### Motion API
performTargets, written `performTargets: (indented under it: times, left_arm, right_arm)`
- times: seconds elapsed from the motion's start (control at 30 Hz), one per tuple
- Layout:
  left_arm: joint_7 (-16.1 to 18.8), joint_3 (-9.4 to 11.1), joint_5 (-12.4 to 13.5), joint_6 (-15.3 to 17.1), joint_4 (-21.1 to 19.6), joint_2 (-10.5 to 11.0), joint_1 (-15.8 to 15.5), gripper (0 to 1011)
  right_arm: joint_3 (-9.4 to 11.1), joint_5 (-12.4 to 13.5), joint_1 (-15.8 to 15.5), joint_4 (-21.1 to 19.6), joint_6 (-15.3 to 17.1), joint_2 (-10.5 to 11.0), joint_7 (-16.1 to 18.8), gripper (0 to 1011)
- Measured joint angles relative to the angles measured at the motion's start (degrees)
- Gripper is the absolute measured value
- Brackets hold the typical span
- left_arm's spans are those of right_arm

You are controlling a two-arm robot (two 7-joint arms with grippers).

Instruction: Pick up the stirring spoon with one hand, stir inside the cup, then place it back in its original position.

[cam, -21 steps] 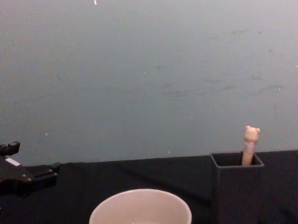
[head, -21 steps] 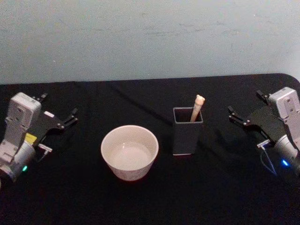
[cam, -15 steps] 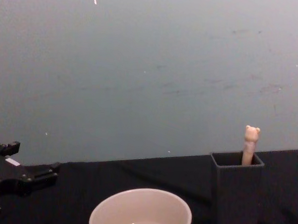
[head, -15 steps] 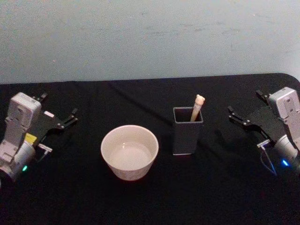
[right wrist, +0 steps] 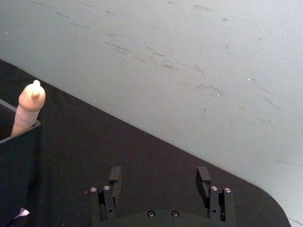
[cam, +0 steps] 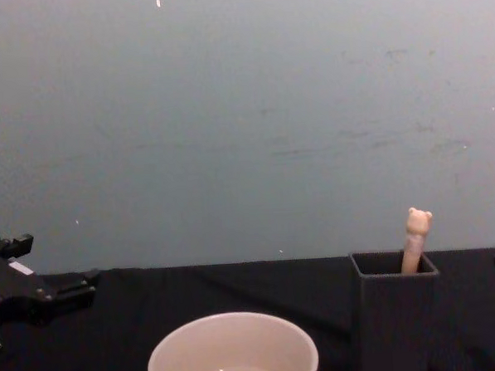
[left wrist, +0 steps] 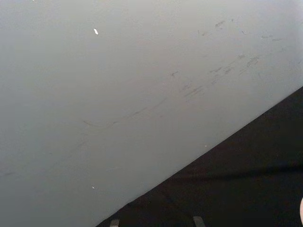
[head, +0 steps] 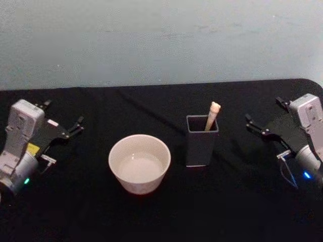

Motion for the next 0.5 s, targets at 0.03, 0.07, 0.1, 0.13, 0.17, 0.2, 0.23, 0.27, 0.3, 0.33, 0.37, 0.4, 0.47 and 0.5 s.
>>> performTargets:
  times: [0.03, 0.07, 0.1, 0.13, 0.17, 0.2, 0.23, 0.27, 0.3, 0.33, 0.37, 0.4, 0.47, 0.5]
  left_arm:
    - [0.0, 0.0, 0.0, 0.0, 0.0, 0.0, 0.0, 1001]
    - [0.0, 0.0, 0.0, 0.0, 0.0, 0.0, 0.0, 1001]
    - [0.0, 0.0, 0.0, 0.0, 0.0, 0.0, 0.0, 1001]
    - [0.0, 0.0, 0.0, 0.0, 0.0, 0.0, 0.0, 1001]
    - [0.0, 0.0, 0.0, 0.0, 0.0, 0.0, 0.0, 1001]
    - [0.0, 0.0, 0.0, 0.0, 0.0, 0.0, 0.0, 1001]
    - [0.0, 0.0, 0.0, 0.0, 0.0, 0.0, 0.0, 1001]
    - [0.0, 0.0, 0.0, 0.0, 0.0, 0.0, 0.0, 1001]
    - [0.0, 0.0, 0.0, 0.0, 0.0, 0.0, 0.0, 1001]
    - [0.0, 0.0, 0.0, 0.0, 0.0, 0.0, 0.0, 1002]
    - [0.0, 0.0, 0.0, 0.0, 0.0, 0.0, 0.0, 1002]
    - [0.0, 0.0, 0.0, 0.0, 0.0, 0.0, 0.0, 1001]
    - [0.0, 0.0, 0.0, 0.0, 0.0, 0.0, 0.0, 1001]
    - [0.0, 0.0, 0.0, 0.0, 0.0, 0.0, 0.0, 1001]
  right_arm:
    - [0.0, 0.0, 0.0, 0.0, 0.0, 0.0, 0.0, 1000]
    - [0.0, 0.0, 0.0, 0.0, 0.0, 0.0, 0.0, 1000]
    - [0.0, 0.0, 0.0, 0.0, 0.0, 0.0, 0.0, 1000]
    - [0.0, 0.0, 0.0, 0.0, 0.0, 0.0, 0.0, 1000]
    - [0.0, 0.0, 0.0, 0.0, 0.0, 0.0, 0.0, 1002]
    - [0.0, 0.0, 0.0, 0.0, 0.0, 0.0, 0.0, 1000]
    - [0.0, 0.0, 0.0, 0.0, 0.0, 0.0, 0.0, 1002]
    - [0.0, 0.0, 0.0, 0.0, 0.0, 0.0, 0.0, 1000]
    - [0.0, 0.0, 0.0, 0.0, 0.0, 0.0, 0.0, 1000]
    - [0.0, 0.0, 0.0, 0.0, 0.0, 0.0, 0.0, 1000]
    - [0.0, 0.0, 0.0, 0.0, 0.0, 0.0, 0.0, 1000]
    - [0.0, 0.0, 0.0, 0.0, 0.0, 0.0, 0.0, 1000]
    - [0.0, 0.0, 0.0, 0.0, 0.0, 0.0, 0.0, 1002]
    - [0.0, 0.0, 0.0, 0.0, 0.0, 0.0, 0.0, 1002]
